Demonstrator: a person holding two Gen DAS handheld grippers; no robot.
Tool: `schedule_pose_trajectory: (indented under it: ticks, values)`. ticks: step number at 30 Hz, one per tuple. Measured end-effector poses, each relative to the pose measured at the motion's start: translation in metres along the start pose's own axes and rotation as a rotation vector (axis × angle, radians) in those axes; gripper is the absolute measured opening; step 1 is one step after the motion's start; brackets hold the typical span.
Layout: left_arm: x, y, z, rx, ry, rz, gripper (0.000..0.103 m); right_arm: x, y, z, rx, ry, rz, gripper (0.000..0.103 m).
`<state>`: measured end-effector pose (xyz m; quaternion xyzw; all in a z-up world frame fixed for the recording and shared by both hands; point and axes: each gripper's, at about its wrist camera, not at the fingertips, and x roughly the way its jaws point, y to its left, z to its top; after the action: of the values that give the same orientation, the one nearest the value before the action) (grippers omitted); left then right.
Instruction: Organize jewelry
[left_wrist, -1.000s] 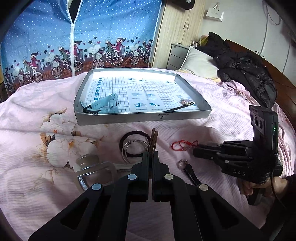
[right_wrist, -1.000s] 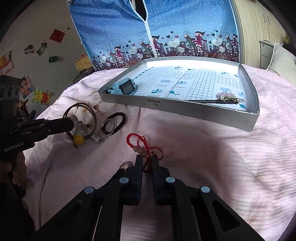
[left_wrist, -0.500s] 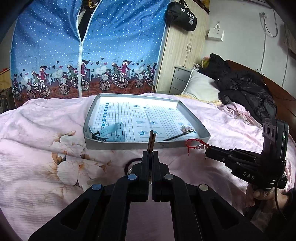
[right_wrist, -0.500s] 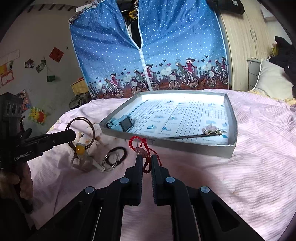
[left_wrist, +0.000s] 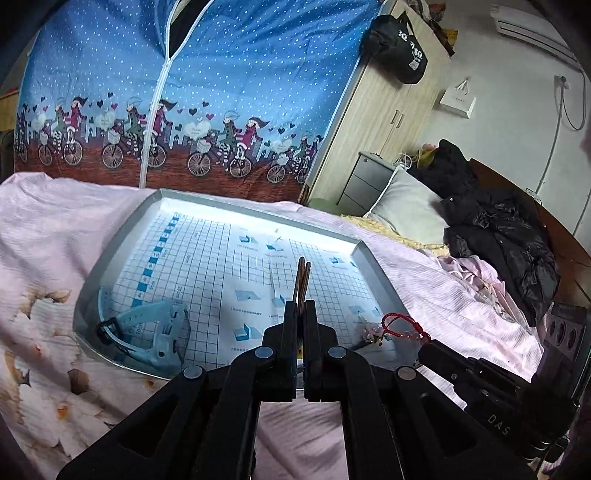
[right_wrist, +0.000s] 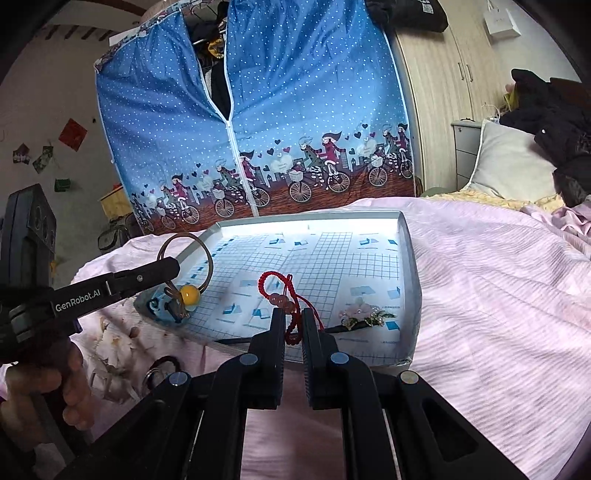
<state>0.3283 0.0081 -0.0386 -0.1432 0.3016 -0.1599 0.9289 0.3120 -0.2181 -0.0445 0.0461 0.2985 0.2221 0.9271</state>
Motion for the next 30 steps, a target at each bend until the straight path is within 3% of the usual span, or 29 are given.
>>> schedule_pose_trajectory:
  ticks: [8, 20, 21, 23, 25, 27, 29, 30]
  values:
    - [0.029, 0.026, -0.013, -0.085, 0.096, 0.004, 0.001, 0.022, -0.017, -0.016, 0.075, 0.091, -0.047, 0.009]
    - [0.036, 0.008, -0.020, 0.001, 0.144, 0.072, 0.003, 0.022, -0.016, -0.016, 0.051, 0.098, -0.065, 0.010]
    - [0.035, 0.006, -0.020, 0.008, 0.145, 0.081, 0.006, 0.021, -0.016, -0.016, 0.052, 0.099, -0.065, 0.010]
    - [0.032, 0.003, -0.022, 0.013, 0.136, 0.106, 0.024, 0.020, -0.016, -0.016, 0.053, 0.102, -0.072, 0.012]
    - [0.025, 0.002, -0.024, -0.002, 0.121, 0.116, 0.060, 0.015, -0.016, -0.014, 0.061, 0.101, -0.077, 0.022]
    - [0.015, 0.000, -0.023, -0.016, 0.104, 0.114, 0.069, 0.005, -0.016, -0.011, 0.067, 0.082, -0.083, 0.036]
    - [0.003, -0.003, -0.021, -0.015, 0.083, 0.123, 0.070, -0.006, -0.014, -0.008, 0.063, 0.059, -0.090, 0.043]
    - [-0.004, -0.006, -0.017, -0.010, 0.071, 0.128, 0.076, -0.013, -0.013, -0.006, 0.060, 0.043, -0.100, 0.049]
